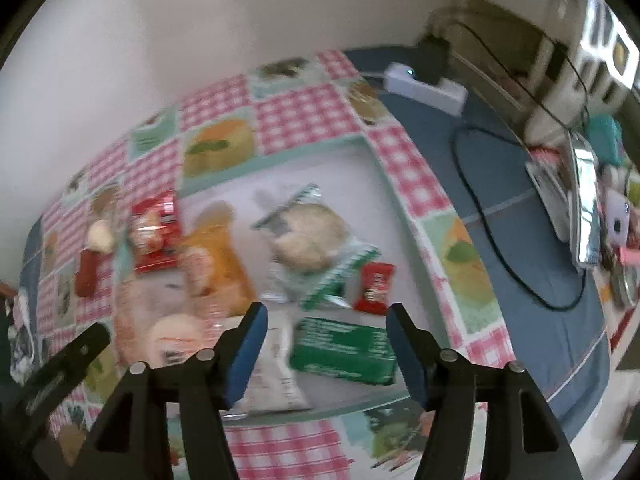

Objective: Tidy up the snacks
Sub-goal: 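Release bun in tray with left tool while right tool drops red candy there, then move left tool to the red box while right tool moves to the cream cup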

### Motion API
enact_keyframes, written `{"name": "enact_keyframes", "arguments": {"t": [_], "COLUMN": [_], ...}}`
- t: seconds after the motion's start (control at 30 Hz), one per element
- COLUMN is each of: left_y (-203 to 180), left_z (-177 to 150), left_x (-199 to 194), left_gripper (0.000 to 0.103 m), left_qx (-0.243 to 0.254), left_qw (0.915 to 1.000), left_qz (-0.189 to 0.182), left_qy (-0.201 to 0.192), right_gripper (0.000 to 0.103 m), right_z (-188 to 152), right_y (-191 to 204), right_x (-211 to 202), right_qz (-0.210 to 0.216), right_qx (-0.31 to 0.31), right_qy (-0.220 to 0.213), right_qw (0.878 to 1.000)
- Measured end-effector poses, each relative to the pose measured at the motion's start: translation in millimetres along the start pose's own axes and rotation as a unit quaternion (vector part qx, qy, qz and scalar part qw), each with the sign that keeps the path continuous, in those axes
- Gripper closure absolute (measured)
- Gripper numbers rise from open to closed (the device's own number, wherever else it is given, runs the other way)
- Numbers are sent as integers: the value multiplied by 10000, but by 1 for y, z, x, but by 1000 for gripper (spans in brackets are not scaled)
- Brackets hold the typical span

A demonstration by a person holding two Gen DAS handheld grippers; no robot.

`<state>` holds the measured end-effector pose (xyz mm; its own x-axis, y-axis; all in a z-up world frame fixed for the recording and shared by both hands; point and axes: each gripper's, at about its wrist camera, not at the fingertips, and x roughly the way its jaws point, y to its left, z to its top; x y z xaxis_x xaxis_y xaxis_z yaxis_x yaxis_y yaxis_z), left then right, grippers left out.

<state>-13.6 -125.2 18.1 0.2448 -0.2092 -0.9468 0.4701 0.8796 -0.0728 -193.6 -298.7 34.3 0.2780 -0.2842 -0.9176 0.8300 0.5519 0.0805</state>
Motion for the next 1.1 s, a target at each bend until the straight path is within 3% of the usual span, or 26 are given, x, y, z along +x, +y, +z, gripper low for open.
{"name": "enact_keyframes", "arguments": {"t": [0.43, 0.57, 0.9, 1.0, 1.1], "left_y": [96, 117, 156, 166, 172], "left_z": [28, 32, 37, 37, 38], "left_x": [4, 3, 6, 7, 8], "left_gripper": [9, 9, 9, 9, 9], "left_qx": [-1137, -1311, -1679, -1784, -1838], "left_qw": [9926, 9900, 9841, 9821, 9809], "left_qz": [420, 511, 573, 599, 630], "left_qy": [-23, -68, -48, -39, -41], "right_gripper": [16, 10, 10, 1, 0], "right_z": [-14, -19, -32, -37, -40], "right_y": [81, 103, 148, 164, 177], "right_x": [-42, -40, -32, -28, -24], "right_qz": [441, 543, 725, 833, 893], "right_qx": [-761, -868, -1145, -1227, -1312], "right_qy": [-594, -528, -343, -258, -204], "right_qw": [9944, 9933, 9902, 9886, 9871]}}
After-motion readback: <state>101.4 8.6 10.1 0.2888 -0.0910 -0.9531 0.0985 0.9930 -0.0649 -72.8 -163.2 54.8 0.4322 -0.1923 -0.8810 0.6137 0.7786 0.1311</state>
